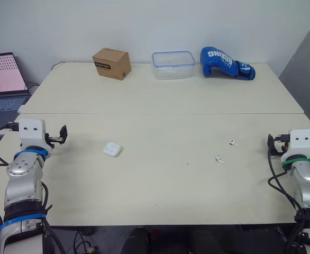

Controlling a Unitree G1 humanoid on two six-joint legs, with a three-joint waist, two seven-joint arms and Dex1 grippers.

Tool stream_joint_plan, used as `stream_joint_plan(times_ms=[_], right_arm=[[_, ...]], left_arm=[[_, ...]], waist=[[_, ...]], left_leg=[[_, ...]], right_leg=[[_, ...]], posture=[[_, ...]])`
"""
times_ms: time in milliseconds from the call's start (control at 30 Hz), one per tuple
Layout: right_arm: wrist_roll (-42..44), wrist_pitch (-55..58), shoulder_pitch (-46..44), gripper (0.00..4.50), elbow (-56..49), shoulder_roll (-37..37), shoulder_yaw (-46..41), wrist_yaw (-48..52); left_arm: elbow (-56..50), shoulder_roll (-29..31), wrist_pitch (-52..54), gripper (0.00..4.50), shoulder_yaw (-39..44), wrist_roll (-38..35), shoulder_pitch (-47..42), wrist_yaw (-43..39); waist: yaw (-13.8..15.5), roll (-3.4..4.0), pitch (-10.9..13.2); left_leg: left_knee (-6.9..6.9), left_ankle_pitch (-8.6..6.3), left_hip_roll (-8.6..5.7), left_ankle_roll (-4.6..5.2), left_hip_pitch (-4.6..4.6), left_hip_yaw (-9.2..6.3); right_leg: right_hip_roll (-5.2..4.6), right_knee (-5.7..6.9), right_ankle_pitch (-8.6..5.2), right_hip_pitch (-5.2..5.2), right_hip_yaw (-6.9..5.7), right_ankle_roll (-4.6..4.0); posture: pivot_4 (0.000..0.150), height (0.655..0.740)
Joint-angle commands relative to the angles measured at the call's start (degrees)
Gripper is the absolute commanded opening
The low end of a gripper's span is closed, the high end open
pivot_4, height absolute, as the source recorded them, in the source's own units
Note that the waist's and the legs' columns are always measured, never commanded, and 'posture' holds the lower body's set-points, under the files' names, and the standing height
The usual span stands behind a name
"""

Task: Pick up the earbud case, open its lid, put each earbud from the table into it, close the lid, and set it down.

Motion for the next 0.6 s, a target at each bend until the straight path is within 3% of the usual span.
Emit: stream_joint_plan(times_ms=[33,600], right_arm=[[-0.2,-1.1,-0.6,4.50,-0.5,-1.5,-1.5,-0.5],[-0.2,-1.1,-1.2,4.50,-1.0,-1.2,-1.3,-1.1]], left_arm=[[-2.1,1.8,0.0,4.49,0.8,0.2,-0.3,-0.2],[-8.0,1.7,4.3,4.49,2.4,-5.2,1.3,-6.0]], waist=[[0.0,0.00,0.0],[0.0,0.00,0.0]], left_leg=[[0.00,0.00,0.00,0.00,0.00,0.00],[0.00,0.00,0.00,0.00,0.00,0.01]], right_leg=[[0.00,0.00,0.00,0.00,0.00,0.00],[0.00,0.00,0.00,0.00,0.01,0.00]], posture=[[0.150,0.7400],[0.150,0.7400]])
